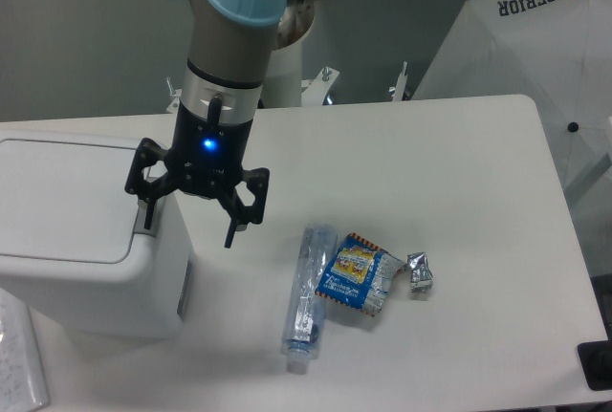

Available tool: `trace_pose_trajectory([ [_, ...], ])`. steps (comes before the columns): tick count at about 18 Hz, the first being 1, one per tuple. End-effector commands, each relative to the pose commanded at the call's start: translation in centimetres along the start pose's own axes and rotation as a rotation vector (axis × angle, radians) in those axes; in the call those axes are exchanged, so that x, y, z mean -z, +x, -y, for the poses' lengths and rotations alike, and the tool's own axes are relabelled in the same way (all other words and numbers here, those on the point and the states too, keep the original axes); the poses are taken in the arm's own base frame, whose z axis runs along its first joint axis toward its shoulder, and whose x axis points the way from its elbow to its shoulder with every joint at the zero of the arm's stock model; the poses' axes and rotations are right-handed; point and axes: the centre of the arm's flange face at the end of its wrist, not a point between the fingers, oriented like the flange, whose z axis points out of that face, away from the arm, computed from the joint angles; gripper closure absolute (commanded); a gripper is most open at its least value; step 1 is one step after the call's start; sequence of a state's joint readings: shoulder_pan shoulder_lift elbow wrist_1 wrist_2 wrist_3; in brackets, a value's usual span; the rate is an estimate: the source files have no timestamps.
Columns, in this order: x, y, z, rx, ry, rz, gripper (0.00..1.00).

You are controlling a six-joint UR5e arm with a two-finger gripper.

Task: Open the trash can
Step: 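Hook the gripper finger under the lid edge of the trash can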

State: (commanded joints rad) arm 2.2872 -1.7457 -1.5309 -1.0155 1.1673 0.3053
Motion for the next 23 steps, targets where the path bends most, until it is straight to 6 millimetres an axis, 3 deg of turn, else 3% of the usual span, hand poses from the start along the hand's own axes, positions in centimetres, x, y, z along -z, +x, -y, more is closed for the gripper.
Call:
trace_pose_trajectory([
  [8,0.8,0.5,-1.1,0.000,0.003,0.002,0.00],
  [23,-0.3,0.2,-1.1,-0.001,-0.009,0.017,0.00],
])
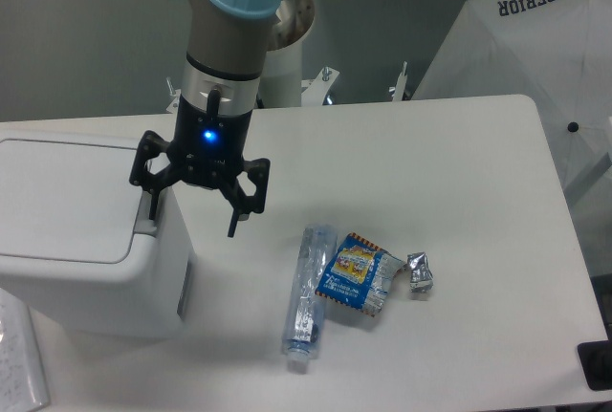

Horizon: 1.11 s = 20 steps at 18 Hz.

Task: Open the trash can
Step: 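Lift the gripper to flip the white trash can lid open, then move the gripper away from the opened trash can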

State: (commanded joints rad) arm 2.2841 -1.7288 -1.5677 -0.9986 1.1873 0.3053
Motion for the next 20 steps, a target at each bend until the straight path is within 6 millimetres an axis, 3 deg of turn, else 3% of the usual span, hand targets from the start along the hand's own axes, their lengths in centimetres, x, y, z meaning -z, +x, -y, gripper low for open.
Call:
trace_pose_trajectory([
  [8,-0.2,-0.1,0.0,0.008,-0.005,-0.002,0.00],
  [12,1.9,-0.8,1.9,0.034,0.042,0.012,0.00],
  [15,4.1,-2.9,3.2,0.047,0.087,0.046,0.00],
  [20,4.6,-8.2,4.1,0.032,0.160,0.114,0.00],
])
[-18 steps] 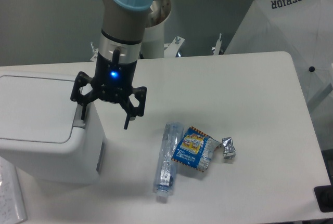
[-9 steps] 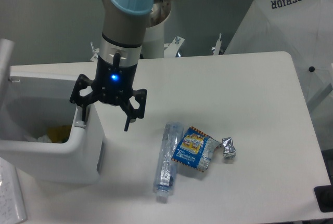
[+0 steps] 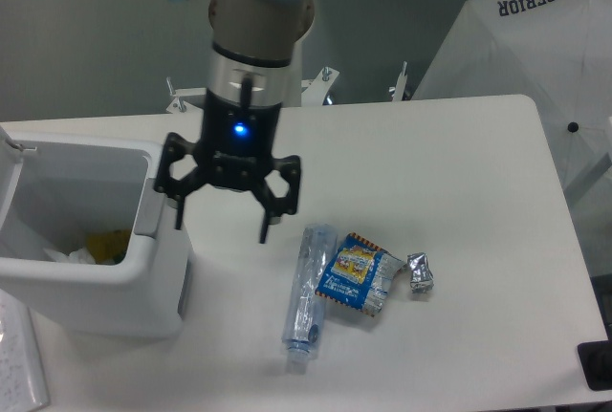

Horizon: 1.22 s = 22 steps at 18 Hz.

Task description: Open the trash can

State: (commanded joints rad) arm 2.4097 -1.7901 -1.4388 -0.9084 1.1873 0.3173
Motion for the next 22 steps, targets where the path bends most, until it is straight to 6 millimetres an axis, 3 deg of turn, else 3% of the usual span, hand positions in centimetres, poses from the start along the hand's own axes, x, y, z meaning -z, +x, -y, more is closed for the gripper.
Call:
trace_pose_trajectory([
  [2,0.0,-2.0,-0.2,-0.077,0.015,0.021,0.00],
  [4,-1.4,-4.4,-0.8,-0.137,-0.006,0.031,0.00],
  [8,-4.2,-11.7,-3.2,-0.088,-0.059,0.056,0.00],
  [10,-5.1,-14.0,-4.2,-0.096,-0.077,0.060,0.00],
  [15,-9.1,-16.1,-6.2,-0.328,-0.231,0.121,0.00],
  [18,-11.6,-14.4,-7.1,-0.463,-0.349,0.163,0.00],
  [22,-12.5,-13.9,-8.5,-0.507,-0.433,0.198,0.00],
])
